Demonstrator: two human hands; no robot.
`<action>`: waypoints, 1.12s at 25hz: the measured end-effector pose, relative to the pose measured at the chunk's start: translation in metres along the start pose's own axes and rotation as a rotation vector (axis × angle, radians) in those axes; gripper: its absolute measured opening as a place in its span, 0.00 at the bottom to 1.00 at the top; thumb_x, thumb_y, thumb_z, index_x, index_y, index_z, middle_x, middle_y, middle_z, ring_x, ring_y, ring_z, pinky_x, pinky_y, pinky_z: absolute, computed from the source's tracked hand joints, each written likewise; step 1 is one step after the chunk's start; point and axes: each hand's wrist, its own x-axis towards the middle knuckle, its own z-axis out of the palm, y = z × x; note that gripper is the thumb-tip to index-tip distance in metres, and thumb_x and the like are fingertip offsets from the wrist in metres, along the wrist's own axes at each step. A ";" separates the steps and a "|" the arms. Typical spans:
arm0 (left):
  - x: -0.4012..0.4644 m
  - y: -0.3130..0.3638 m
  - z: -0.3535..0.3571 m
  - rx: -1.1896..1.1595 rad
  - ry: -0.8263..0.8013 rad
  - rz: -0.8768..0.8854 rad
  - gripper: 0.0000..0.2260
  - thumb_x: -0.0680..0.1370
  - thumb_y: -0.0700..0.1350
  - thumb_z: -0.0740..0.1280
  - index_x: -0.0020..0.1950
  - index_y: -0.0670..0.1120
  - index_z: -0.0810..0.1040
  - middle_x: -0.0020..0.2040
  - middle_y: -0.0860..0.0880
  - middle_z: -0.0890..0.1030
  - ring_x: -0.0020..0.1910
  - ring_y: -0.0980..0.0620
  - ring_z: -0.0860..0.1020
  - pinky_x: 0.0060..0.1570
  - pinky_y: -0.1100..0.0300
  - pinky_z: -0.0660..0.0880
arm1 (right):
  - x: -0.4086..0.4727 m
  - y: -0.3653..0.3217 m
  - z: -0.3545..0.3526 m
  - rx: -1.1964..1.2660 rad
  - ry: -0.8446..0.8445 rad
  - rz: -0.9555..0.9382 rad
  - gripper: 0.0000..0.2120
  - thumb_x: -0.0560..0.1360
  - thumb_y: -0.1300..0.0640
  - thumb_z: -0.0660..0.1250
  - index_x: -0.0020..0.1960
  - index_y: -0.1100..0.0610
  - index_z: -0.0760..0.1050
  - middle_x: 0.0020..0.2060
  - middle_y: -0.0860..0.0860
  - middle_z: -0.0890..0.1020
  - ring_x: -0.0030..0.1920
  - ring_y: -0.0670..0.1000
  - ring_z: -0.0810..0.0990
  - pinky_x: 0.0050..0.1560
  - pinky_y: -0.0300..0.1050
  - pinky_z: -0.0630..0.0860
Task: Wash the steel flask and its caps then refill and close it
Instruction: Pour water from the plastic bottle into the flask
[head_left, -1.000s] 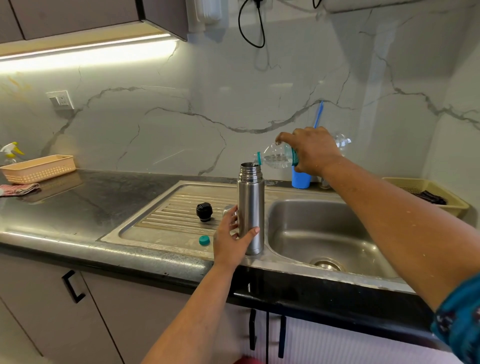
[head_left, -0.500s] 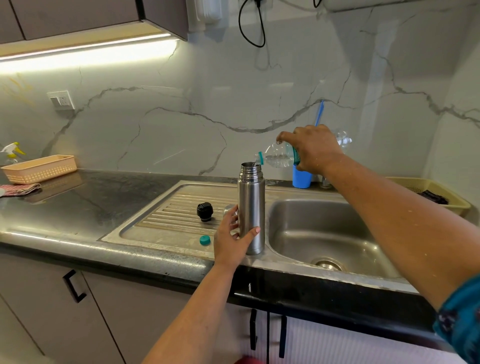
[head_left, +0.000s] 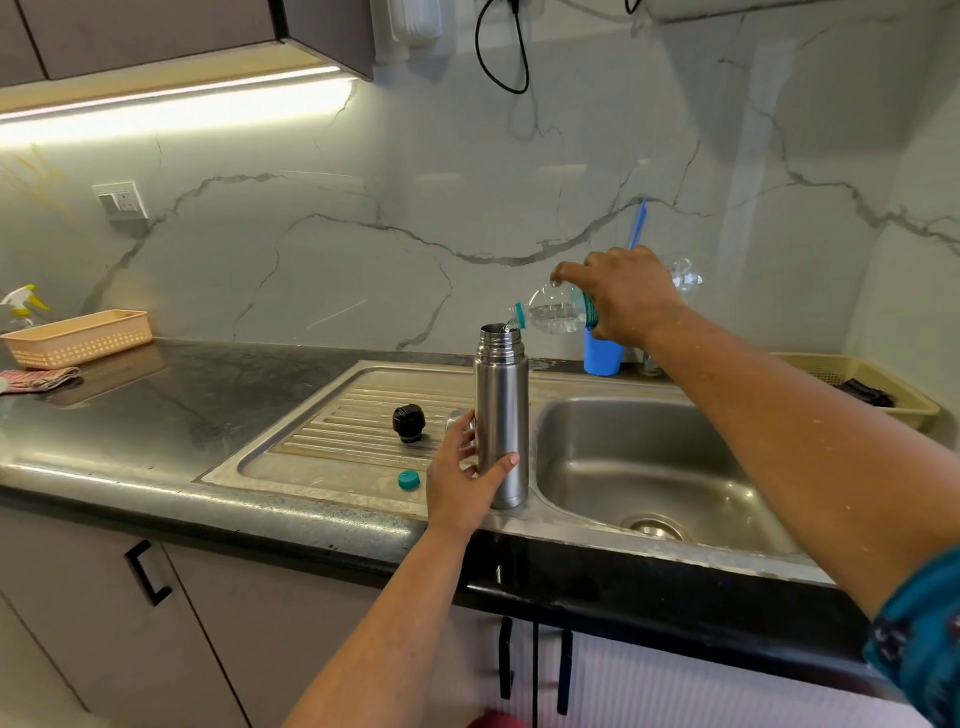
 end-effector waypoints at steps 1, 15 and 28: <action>0.000 0.000 0.000 0.000 0.000 -0.001 0.35 0.69 0.48 0.80 0.70 0.62 0.68 0.59 0.56 0.78 0.56 0.61 0.78 0.52 0.63 0.77 | 0.000 0.000 0.000 0.001 0.000 0.001 0.36 0.67 0.51 0.77 0.70 0.44 0.63 0.54 0.52 0.78 0.55 0.55 0.77 0.59 0.53 0.72; -0.002 0.002 -0.001 0.005 -0.004 0.013 0.34 0.68 0.48 0.80 0.68 0.64 0.68 0.57 0.60 0.77 0.56 0.61 0.77 0.51 0.65 0.77 | -0.001 0.000 -0.002 -0.007 0.032 -0.020 0.35 0.68 0.51 0.77 0.70 0.45 0.64 0.53 0.53 0.78 0.55 0.55 0.77 0.59 0.53 0.71; -0.001 0.003 -0.001 0.005 -0.007 0.009 0.33 0.68 0.48 0.80 0.69 0.63 0.69 0.57 0.60 0.77 0.56 0.63 0.77 0.53 0.61 0.78 | -0.002 -0.001 -0.001 0.003 0.031 -0.014 0.35 0.68 0.52 0.76 0.70 0.45 0.64 0.54 0.54 0.78 0.55 0.55 0.77 0.60 0.53 0.71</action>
